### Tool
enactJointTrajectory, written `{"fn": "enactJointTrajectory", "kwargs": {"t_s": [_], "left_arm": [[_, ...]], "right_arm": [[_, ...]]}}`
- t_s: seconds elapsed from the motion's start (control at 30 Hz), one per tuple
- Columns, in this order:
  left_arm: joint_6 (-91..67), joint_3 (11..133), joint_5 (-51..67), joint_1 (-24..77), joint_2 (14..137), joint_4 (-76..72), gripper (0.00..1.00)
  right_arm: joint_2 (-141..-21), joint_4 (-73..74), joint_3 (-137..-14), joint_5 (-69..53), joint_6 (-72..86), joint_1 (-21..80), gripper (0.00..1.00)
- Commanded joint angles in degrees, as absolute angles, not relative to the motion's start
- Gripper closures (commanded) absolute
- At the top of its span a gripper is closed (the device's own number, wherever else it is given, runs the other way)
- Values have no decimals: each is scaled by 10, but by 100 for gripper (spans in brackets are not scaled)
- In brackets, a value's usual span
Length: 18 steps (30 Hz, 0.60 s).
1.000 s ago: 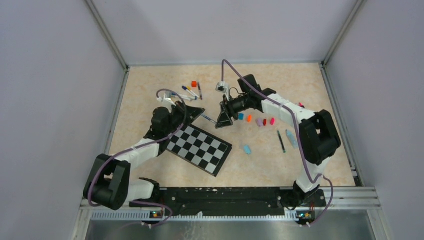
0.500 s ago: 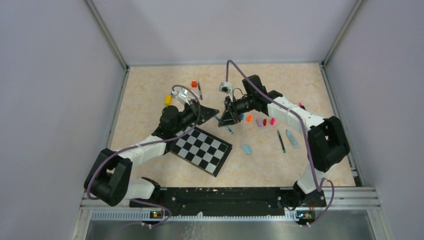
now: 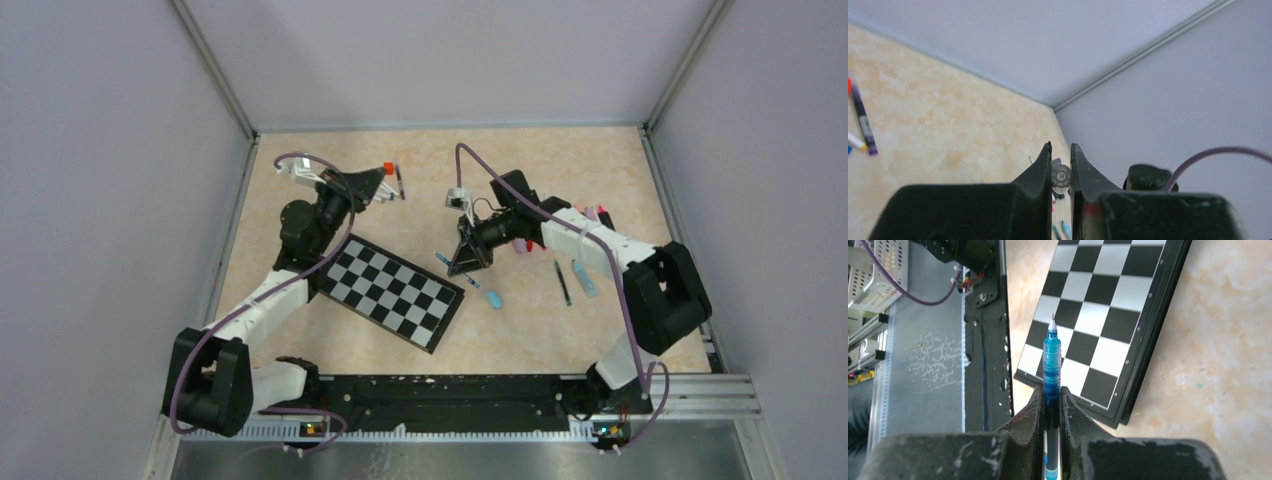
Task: Open the pen caps
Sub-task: Open the pen cap from the pen, then place the pen at the center of the board.
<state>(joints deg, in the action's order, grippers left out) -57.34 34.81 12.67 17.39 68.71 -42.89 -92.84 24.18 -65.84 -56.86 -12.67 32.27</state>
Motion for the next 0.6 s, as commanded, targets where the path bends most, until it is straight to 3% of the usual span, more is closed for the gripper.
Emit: {"fn": "enactJointTrajectory", "kwargs": {"t_s": [0.0,0.33,0.57], "left_arm": [[-588,379,100,152,670,-485,100],[-567,345,340,153,662,-487,100],[-504,315,369,224,656,-429,100]], "right_arm": [[-879,267,-644,-562,-171,318,100],[-758,290,-542,-473,-289,155,100],[-659,282,-454,-393,-283,-43,99]]}}
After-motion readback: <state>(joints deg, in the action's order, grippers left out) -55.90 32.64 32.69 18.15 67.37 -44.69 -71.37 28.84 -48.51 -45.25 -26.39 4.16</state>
